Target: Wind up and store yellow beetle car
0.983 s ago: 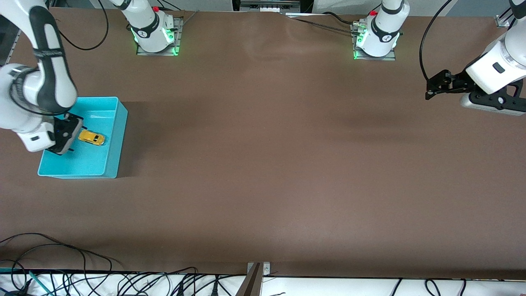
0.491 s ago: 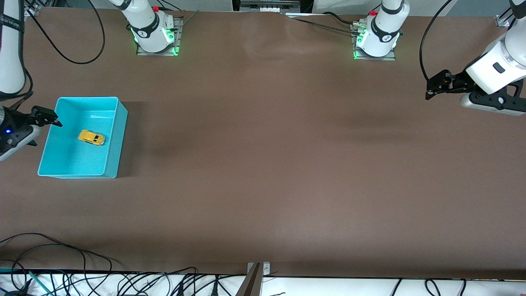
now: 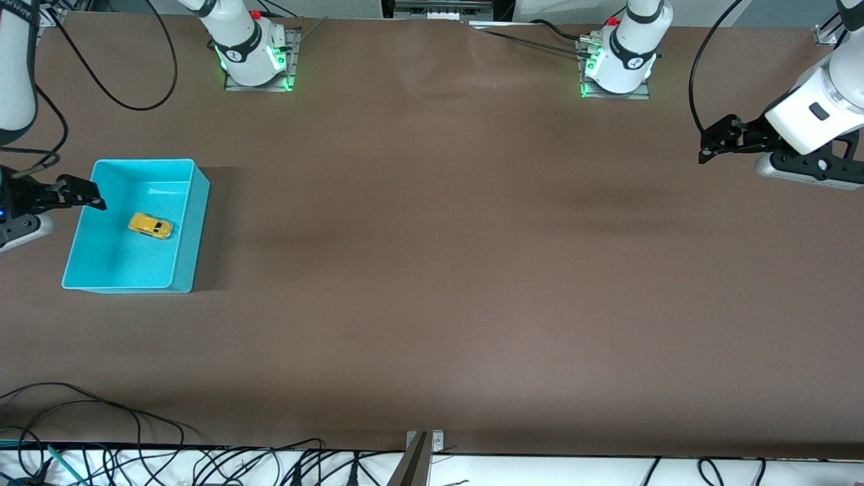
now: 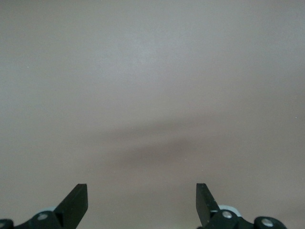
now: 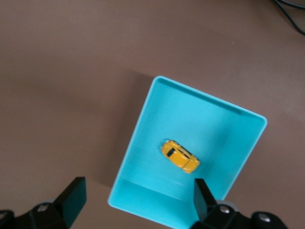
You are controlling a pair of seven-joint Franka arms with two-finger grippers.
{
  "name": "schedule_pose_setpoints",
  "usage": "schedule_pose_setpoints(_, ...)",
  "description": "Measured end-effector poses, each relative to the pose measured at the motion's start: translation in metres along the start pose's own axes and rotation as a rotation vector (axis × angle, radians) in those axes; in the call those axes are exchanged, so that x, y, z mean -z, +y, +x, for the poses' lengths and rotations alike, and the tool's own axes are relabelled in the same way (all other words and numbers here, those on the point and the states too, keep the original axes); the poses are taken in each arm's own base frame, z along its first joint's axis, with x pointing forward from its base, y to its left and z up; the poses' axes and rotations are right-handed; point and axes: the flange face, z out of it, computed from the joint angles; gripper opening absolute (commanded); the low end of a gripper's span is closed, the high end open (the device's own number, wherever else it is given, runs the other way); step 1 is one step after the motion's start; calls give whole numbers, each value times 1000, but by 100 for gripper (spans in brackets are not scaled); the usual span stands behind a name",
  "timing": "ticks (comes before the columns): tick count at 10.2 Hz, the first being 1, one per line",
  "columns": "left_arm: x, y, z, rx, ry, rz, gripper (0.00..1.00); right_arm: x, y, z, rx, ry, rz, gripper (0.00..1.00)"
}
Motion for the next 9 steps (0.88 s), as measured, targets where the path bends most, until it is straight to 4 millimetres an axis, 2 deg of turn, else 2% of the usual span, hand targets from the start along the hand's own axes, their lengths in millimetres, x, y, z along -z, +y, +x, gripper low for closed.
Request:
schedule_pose_setpoints(2, 0, -1, 0, 1, -1, 0, 100, 15, -30, -2, -142, -22, 17, 100)
schedule_pose_setpoints(3, 0, -1, 0, 2, -1, 0, 100, 20, -36, -6, -189, -32, 23, 100)
schedule_pose_setpoints(9, 0, -1, 0, 1, -1, 0, 100, 25, -44, -9, -261, -49, 27, 100)
